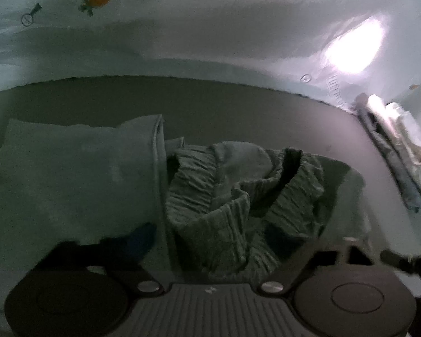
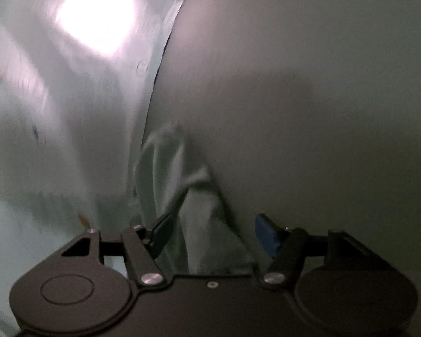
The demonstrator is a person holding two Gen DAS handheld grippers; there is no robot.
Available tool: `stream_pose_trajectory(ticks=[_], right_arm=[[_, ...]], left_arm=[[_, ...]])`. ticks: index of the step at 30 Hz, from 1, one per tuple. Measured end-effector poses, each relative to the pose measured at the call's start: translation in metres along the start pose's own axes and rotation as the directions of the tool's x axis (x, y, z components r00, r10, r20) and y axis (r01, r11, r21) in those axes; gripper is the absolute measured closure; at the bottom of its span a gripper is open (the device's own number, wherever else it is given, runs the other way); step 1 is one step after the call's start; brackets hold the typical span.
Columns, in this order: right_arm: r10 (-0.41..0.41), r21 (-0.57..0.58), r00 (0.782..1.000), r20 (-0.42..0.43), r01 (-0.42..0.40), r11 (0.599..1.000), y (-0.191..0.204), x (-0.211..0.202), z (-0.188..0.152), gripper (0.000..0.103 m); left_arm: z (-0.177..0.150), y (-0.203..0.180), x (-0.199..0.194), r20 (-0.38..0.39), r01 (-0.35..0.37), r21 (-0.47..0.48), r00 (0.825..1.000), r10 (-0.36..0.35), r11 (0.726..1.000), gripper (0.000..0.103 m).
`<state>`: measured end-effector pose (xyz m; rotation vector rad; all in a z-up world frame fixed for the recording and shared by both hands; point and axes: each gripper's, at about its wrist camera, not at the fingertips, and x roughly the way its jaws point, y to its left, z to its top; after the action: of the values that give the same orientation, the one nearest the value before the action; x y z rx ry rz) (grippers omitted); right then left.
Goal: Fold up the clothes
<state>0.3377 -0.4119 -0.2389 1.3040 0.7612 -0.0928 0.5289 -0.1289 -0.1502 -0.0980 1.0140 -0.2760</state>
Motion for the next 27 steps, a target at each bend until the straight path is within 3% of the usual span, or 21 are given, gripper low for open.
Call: stream_pose_trajectory(ticks=[1,2,3,6,8,12,14,15,16,17,18,21,24,27], right_arm=[[-0.005,-0.041,1.000,-0.021,0.005,0.999,0.004,0.005,-0.004,0.060],[-0.024,-0.079,0.999,-0.024,0.022,0.997,0.008,0.006,-0.008,0.074],[-0.047,-0.115,0.999,-0.020,0.044,0.992,0.012,0.006,-0.012,0.090],[-0.014,-0.142,1.000,0.016,0.016,0.990,0.018,-0.010,-0.012,0.093],[-0.013,-0.166,0.999,0.039,0.019,0.986,0.017,-0.027,-0.011,0.093],[-0.093,-0.135,0.996,-0.019,0.089,0.987,0.002,-0.014,-0.014,0.092],[-0.116,-0.105,0.993,-0.036,0.111,0.988,-0.003,-0.002,-0.013,0.089],[-0.118,-0.104,0.992,-0.036,0.114,0.988,0.000,-0.003,-0.009,0.080],[-0.126,-0.120,0.992,-0.028,0.121,0.985,0.003,-0.008,-0.007,0.069],[-0.135,-0.148,0.991,-0.004,0.133,0.980,0.006,-0.016,-0.008,0.064],[-0.135,-0.165,0.991,0.020,0.137,0.977,0.007,-0.023,-0.007,0.058],[-0.114,-0.169,0.992,0.060,0.123,0.978,0.005,-0.035,-0.002,0.056],[-0.097,-0.151,0.993,0.072,0.106,0.983,0.014,-0.031,0.001,0.053],[-0.104,-0.126,0.993,0.054,0.110,0.986,0.010,-0.034,-0.002,0.053]], left_arm=[[0.000,-0.002,0.004,-0.006,-0.013,-0.007,1.000,0.013,1.000,0.074],[-0.001,-0.002,0.004,0.001,-0.019,-0.019,1.000,0.019,1.000,0.084],[-0.001,0.000,0.001,0.016,-0.020,-0.035,1.000,0.021,0.999,0.086],[-0.005,0.008,-0.025,0.078,0.024,-0.102,0.997,-0.016,0.995,0.089],[-0.014,0.021,-0.040,0.088,0.055,-0.158,0.995,-0.041,0.986,0.089],[-0.037,0.043,-0.022,-0.015,0.018,-0.243,1.000,-0.023,0.970,0.087],[-0.043,0.046,-0.017,-0.031,0.006,-0.257,0.999,-0.014,0.966,0.078],[-0.043,0.045,-0.021,-0.016,0.011,-0.250,1.000,-0.016,0.968,0.076],[-0.041,0.044,-0.027,0.001,0.012,-0.231,1.000,-0.012,0.973,0.067],[-0.038,0.042,-0.034,0.020,-0.001,-0.205,1.000,0.005,0.979,0.060],[-0.034,0.041,-0.041,0.045,-0.025,-0.182,0.998,0.033,0.983,0.058],[-0.023,0.038,-0.059,0.118,-0.065,-0.141,0.990,0.082,0.988,0.057],[-0.011,0.028,-0.067,0.167,-0.032,-0.053,0.985,0.041,0.998,0.057],[-0.005,0.004,-0.055,0.159,-0.027,0.096,0.987,0.011,0.995,0.057]])
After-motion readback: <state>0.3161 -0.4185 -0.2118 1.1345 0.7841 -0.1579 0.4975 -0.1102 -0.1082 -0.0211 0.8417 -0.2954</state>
